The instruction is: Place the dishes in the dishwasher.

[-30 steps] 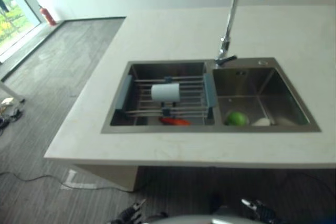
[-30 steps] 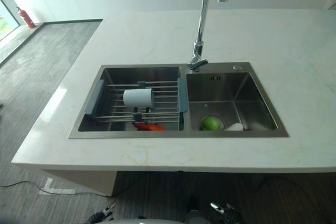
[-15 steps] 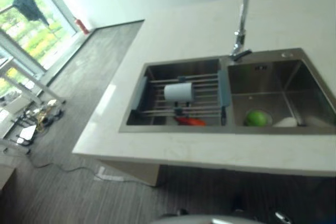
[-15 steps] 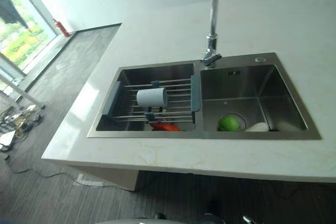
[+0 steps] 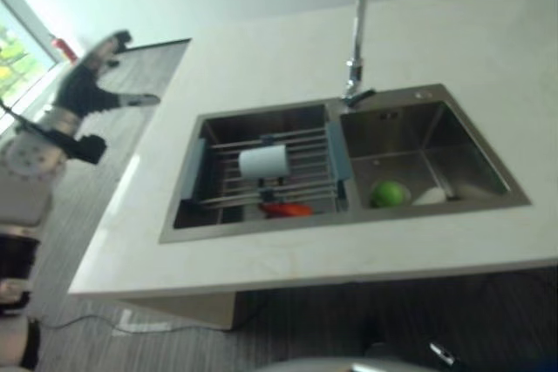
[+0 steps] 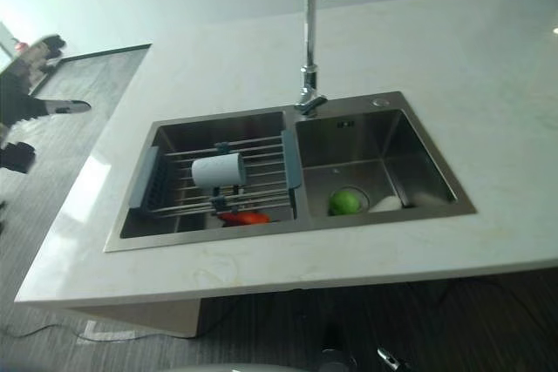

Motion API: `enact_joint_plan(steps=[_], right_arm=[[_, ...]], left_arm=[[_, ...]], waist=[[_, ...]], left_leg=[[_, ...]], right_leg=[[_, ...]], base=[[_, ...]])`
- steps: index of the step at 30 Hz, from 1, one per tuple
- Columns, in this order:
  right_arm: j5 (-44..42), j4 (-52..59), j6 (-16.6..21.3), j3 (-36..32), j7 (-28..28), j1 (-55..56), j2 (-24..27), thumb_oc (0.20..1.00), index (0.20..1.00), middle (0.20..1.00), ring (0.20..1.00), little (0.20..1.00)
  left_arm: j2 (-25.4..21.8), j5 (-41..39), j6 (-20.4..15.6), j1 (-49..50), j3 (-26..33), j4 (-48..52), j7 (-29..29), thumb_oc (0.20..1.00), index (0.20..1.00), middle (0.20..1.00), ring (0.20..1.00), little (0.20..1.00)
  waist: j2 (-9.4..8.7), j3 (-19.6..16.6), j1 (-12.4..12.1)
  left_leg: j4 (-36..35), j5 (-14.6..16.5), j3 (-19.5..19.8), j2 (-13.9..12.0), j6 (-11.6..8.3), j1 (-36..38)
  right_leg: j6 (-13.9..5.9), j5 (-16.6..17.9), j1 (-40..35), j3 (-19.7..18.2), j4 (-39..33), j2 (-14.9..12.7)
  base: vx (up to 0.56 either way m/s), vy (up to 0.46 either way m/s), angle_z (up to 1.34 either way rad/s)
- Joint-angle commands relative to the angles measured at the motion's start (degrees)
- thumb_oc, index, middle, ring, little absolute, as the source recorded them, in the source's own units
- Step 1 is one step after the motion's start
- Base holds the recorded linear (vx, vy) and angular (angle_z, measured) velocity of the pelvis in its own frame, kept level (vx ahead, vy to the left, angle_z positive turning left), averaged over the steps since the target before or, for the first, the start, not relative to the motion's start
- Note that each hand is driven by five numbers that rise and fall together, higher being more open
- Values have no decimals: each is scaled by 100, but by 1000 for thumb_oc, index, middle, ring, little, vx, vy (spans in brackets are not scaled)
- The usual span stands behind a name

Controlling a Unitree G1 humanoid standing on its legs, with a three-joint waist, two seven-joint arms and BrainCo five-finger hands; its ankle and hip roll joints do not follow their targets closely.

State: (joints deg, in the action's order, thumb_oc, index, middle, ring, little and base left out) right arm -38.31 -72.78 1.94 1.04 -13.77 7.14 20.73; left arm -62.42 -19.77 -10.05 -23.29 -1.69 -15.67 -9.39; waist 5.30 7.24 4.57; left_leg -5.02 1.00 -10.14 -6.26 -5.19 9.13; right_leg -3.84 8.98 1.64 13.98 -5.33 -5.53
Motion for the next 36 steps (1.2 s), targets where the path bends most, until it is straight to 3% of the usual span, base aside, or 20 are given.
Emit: enact_joint_plan(steps=[1,8,16,36], right_arm=[[128,-196,24,-240,-186,-222,48,1000,1000,1000,1000,1000],[236,-158,63,-243,-298,-3,58,1000,1000,1000,1000,1000],[206,184,46,-160,-234,105,104,1000,1000,1000,1000,1000],[153,855,-93,-118,-158,66,383,1000,1000,1000,1000,1000]], left_arm=[[-330,412,109,-750,255,-438,-85,1000,1000,1000,1000,1000],[236,1348,418,-1197,-772,-912,35,1000,1000,1000,1000,1000],[530,2079,362,-1301,-1391,-1480,-57,1000,1000,1000,1000,1000],[674,2403,202,-1102,-1630,-1621,188,1000,1000,1000,1000,1000]], waist=[[-5,346,85],[-55,414,399],[6,542,590],[121,1069,767]], left_leg=[[2,207,-137,223,226,-171],[2,183,-277,221,258,-129],[36,171,-320,305,281,-238],[156,132,-315,473,296,-653]], right_leg=[[-573,-1073,-863,-216,114,-266],[-608,-964,-762,-488,118,-280],[-643,-875,-581,-652,143,-343],[-676,-788,-77,-824,316,-474]], base=[[41,18,-36],[52,16,-21],[40,19,-2],[-12,28,-7]])
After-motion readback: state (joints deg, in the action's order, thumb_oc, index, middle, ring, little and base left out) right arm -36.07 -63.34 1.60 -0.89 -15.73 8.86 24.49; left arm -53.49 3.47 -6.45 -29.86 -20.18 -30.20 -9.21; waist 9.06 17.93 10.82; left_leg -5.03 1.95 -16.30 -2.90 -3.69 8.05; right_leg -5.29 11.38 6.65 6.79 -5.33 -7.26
